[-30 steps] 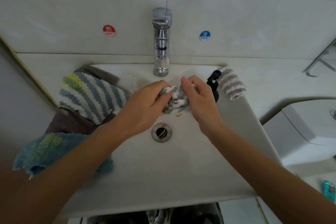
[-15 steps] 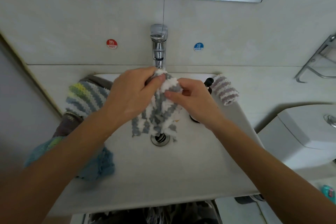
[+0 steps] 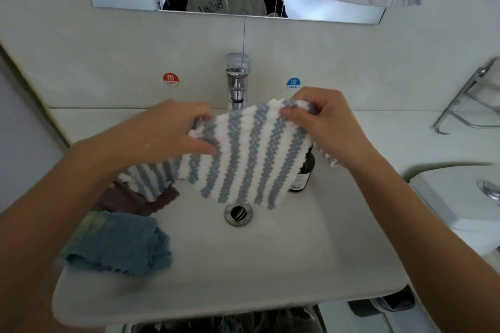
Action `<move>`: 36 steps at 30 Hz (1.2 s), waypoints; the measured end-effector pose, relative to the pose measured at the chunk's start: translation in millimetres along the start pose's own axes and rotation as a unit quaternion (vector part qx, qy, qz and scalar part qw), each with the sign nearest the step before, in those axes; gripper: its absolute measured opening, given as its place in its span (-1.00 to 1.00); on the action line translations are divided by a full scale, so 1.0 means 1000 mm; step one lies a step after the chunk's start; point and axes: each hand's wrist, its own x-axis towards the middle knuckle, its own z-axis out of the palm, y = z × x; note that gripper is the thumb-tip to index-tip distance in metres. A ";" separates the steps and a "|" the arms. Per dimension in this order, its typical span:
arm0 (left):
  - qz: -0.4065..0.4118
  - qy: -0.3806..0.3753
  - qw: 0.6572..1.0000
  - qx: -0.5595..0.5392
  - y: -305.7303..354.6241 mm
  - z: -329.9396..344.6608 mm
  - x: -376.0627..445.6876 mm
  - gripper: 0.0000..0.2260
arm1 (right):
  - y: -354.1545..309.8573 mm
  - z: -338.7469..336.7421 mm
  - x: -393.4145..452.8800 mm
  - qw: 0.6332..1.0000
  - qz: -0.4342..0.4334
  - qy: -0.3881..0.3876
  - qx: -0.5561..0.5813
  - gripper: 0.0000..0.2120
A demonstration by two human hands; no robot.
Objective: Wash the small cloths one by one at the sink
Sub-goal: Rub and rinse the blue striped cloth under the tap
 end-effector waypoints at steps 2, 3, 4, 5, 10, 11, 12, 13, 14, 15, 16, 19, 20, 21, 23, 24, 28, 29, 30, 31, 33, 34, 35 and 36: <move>-0.037 -0.015 0.999 -0.004 -0.007 -0.001 0.000 -0.75 | -0.003 -0.008 0.001 0.999 0.006 0.005 0.031 -0.82; -0.048 -0.009 0.999 -0.017 -0.010 -0.002 -0.001 -0.72 | -0.003 -0.011 0.002 0.999 0.011 0.005 0.048 -0.81; -0.055 -0.002 0.998 -0.039 -0.013 -0.001 -0.001 -0.70 | -0.002 -0.015 0.002 0.998 0.019 -0.001 0.062 -0.82; -0.059 -0.002 0.996 -0.060 -0.014 -0.002 -0.002 -0.68 | -0.002 -0.017 0.003 0.997 0.026 -0.013 0.069 -0.82; -0.063 -0.068 0.990 -0.108 -0.016 -0.002 -0.005 -0.79 | 0.004 -0.022 0.006 0.995 0.051 -0.063 0.062 -0.80; -0.063 -0.070 0.988 -0.122 -0.014 -0.003 -0.006 -0.84 | 0.004 -0.023 0.006 0.995 0.054 -0.065 0.061 -0.81; -0.063 -0.065 0.986 -0.142 -0.012 -0.003 -0.006 -0.87 | 0.003 -0.024 0.006 0.994 0.058 -0.065 0.062 -0.83; -0.065 -0.056 0.982 -0.169 -0.010 -0.004 -0.007 -0.88 | 0.003 -0.024 0.006 0.994 0.062 -0.061 0.066 -0.83; -0.067 -0.045 0.976 -0.201 -0.009 -0.005 -0.008 -0.87 | 0.003 -0.024 0.006 0.994 0.065 -0.055 0.071 -0.83; -0.071 -0.034 0.969 -0.233 -0.008 -0.005 -0.009 -0.86 | 0.003 -0.025 0.006 0.994 0.068 -0.050 0.073 -0.82; -0.073 -0.022 0.962 -0.261 -0.007 -0.005 -0.011 -0.84 | 0.003 -0.025 0.006 0.994 0.073 -0.047 0.068 -0.81; -0.070 0.019 0.948 -0.310 -0.008 -0.004 -0.012 -0.86 | 0.003 -0.024 0.005 0.995 0.084 -0.048 -0.003 -0.65; -0.070 0.037 0.944 -0.319 -0.009 -0.002 -0.011 -0.87 | 0.003 -0.023 0.005 0.994 0.087 -0.049 -0.035 -0.59; -0.071 0.059 0.940 -0.327 -0.010 -0.001 -0.010 -0.83 | 0.003 -0.021 0.005 0.993 0.090 -0.047 -0.059 -0.54; -0.084 0.117 0.930 -0.340 -0.010 0.002 -0.008 -0.70 | 0.004 -0.018 0.004 0.992 0.095 -0.044 -0.071 -0.51; -0.088 0.142 0.925 -0.341 -0.011 0.003 -0.008 -0.63 | 0.004 -0.017 0.003 0.991 0.106 -0.051 -0.065 -0.52; -0.053 0.200 0.926 -0.315 -0.015 0.008 -0.009 -0.45 | 0.002 -0.012 -0.002 0.979 0.178 -0.092 0.038 -0.71; -0.048 0.206 0.926 -0.312 -0.016 0.009 -0.009 -0.46 | 0.002 -0.010 -0.003 0.973 0.196 -0.100 0.070 -0.73; -0.043 0.210 0.926 -0.312 -0.015 0.009 -0.009 -0.49 | 0.004 -0.008 -0.002 0.968 0.207 -0.105 0.092 -0.75; -0.036 0.213 0.926 -0.310 -0.015 0.009 -0.009 -0.54 | 0.006 -0.005 -0.002 0.965 0.215 -0.107 0.103 -0.75; -0.019 0.218 0.924 -0.313 -0.013 0.009 -0.010 -0.65 | 0.008 -0.002 -0.002 0.959 0.229 -0.105 0.132 -0.73; -0.017 0.219 0.921 -0.321 -0.012 0.010 -0.010 -0.68 | 0.008 0.000 -0.003 0.954 0.232 -0.106 0.159 -0.73; -0.020 0.222 0.919 -0.327 -0.012 0.010 -0.010 -0.69 | 0.009 0.000 -0.004 0.949 0.227 -0.108 0.190 -0.73; -0.024 0.228 0.916 -0.329 -0.013 0.011 -0.010 -0.68 | 0.010 0.000 -0.005 0.942 0.222 -0.108 0.227 -0.68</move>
